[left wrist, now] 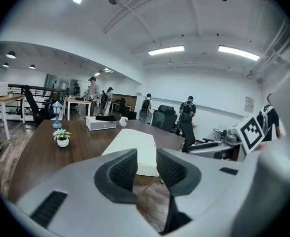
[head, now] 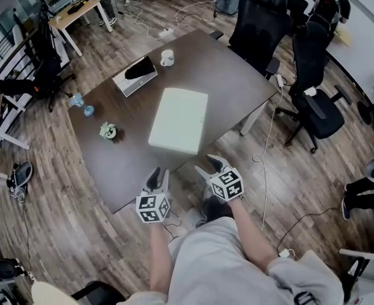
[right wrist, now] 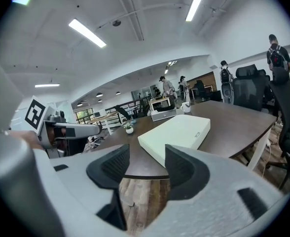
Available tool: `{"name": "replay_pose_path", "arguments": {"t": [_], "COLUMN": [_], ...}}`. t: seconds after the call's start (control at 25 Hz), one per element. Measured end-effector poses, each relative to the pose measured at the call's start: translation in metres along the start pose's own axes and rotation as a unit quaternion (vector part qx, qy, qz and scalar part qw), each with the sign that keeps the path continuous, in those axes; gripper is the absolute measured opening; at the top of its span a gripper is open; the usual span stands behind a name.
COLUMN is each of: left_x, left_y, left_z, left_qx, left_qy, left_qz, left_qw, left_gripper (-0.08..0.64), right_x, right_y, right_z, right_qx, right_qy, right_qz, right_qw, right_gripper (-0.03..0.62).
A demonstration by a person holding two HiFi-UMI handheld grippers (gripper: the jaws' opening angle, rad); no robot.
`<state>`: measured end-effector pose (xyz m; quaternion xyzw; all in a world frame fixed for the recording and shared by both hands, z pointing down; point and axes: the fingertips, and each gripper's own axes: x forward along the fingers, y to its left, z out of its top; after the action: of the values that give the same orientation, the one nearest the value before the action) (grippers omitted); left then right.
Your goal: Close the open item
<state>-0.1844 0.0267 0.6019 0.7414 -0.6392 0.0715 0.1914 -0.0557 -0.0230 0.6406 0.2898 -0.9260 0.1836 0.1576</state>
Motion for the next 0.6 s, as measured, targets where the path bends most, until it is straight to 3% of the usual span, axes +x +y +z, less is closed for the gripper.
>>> {"name": "replay_pose_path", "arguments": {"t": [0.32,0.6], "left_x": [-0.006,-0.004], "left_y": [0.011,0.007], "left_z": [0.021,0.010], "left_qx": [0.001,-0.015], "left_qy": [-0.028,-0.003], "left_qz": [0.017,-0.009], "left_qw": [0.9995,0.9998], "left_gripper": [0.037,0.005], "right_x": [0.006,0.005], "right_y": [0.001,-0.005], "right_z": [0.014,0.008], "right_qx": [-0.026,-0.018], "right_qy": [-0.001,0.006], "right_qz": [-0.010,-0.027], "right_qw": [1.000,0.999], "right_gripper": [0.138,0.078]}}
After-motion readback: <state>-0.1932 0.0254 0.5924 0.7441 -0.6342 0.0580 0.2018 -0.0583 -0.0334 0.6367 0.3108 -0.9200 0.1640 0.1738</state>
